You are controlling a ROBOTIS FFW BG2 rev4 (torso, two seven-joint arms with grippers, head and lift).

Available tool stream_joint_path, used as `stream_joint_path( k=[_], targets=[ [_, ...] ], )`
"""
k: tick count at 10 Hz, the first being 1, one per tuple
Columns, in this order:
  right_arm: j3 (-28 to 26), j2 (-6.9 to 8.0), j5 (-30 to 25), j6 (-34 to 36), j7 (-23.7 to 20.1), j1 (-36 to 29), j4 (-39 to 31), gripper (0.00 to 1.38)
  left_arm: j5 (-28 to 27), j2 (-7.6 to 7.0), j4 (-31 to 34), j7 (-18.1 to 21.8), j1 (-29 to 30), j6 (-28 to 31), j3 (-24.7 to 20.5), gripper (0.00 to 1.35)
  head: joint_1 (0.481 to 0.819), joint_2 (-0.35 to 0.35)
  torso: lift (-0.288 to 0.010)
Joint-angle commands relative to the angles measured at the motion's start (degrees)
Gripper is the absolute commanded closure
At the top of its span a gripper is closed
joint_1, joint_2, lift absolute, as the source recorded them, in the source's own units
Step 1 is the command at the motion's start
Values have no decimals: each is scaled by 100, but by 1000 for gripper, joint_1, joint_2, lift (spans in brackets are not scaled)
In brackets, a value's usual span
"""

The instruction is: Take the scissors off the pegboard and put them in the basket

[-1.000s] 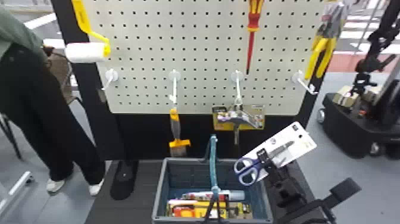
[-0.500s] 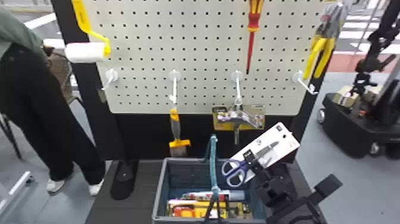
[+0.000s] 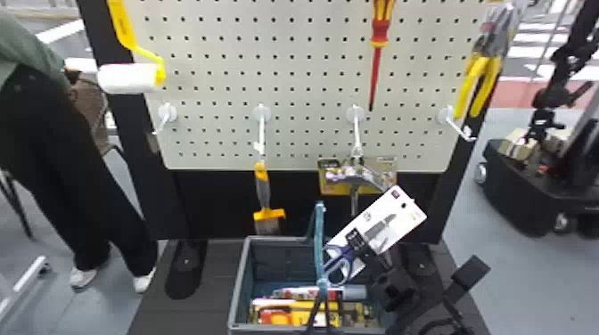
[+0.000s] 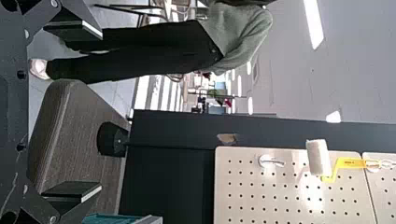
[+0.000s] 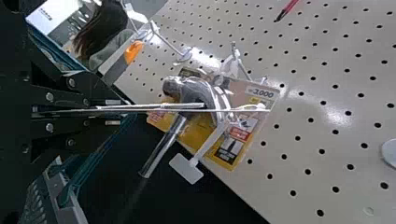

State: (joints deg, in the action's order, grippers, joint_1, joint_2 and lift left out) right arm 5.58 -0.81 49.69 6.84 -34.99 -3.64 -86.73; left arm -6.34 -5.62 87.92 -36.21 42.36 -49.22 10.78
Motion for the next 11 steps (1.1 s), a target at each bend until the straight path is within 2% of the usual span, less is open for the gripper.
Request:
stream_joint_path(
  k=[1,3,8,9,10,11],
  targets=[
    [14,-24,-12,125,-79,66,73,1274,1,0,-9,0,0,0,3,163,549,0,-100],
    [93,-86,-73,362,-272,251,228,1274,1,0,-9,0,-12,0,3,163,549,0,-100],
    [93,-112,-135,556,-333,300,256,1260,10,0,-23,9,-12,-9,12,163,549,0,-100],
    [93,-121,-161,591,-386,337,284,1021,10,0,-23,9,-12,-9,12,163,549,0,-100],
    [93,-130,-188,591,-421,374,298,637,10,0,-23,9,-24,-9,12,163,549,0,-100],
    [93,-130,-205,582,-421,374,298,312,10,0,-38,9,-12,-9,21,163,549,0,-100]
  ],
)
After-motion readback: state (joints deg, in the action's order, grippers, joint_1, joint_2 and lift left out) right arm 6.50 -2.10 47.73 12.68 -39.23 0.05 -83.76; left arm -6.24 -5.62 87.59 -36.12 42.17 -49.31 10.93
